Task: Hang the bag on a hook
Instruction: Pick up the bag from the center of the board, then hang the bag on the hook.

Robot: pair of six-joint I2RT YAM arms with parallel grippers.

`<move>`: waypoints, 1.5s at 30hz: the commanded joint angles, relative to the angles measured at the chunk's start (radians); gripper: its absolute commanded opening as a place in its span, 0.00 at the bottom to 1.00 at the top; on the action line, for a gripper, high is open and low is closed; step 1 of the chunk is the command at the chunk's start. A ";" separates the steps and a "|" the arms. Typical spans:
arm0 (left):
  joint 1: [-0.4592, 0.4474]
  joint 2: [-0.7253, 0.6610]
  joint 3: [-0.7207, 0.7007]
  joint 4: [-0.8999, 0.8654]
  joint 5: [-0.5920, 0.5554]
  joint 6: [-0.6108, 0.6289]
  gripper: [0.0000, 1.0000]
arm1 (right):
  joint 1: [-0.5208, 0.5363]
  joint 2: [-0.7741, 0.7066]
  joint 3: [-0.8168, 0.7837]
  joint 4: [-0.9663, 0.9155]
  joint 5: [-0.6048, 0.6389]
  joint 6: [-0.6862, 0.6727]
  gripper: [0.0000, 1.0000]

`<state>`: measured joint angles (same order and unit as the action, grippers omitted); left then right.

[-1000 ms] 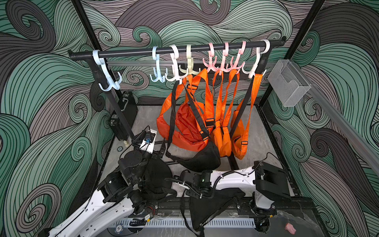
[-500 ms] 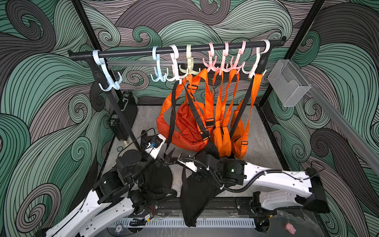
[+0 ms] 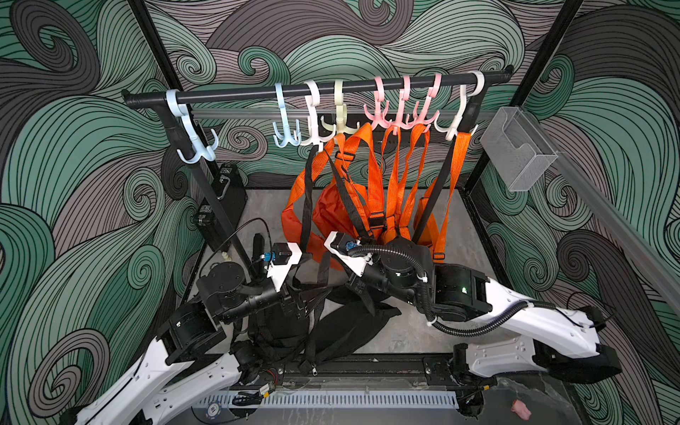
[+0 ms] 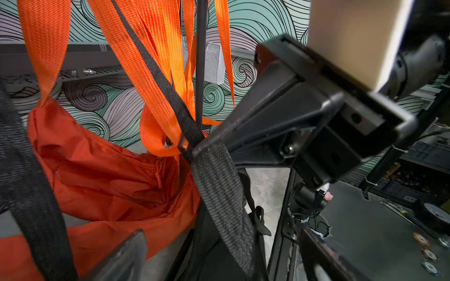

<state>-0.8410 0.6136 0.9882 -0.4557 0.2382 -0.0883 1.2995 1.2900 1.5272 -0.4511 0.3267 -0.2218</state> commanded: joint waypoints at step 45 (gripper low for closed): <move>0.013 0.548 1.043 -0.462 -0.893 0.139 0.00 | -0.233 0.610 1.232 -0.212 -0.331 -0.057 0.00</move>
<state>-0.8379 1.1259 1.9511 -0.8841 -0.5430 0.0063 1.0855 1.8866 2.7399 -0.6968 0.0654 -0.3172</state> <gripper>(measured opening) 0.045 0.049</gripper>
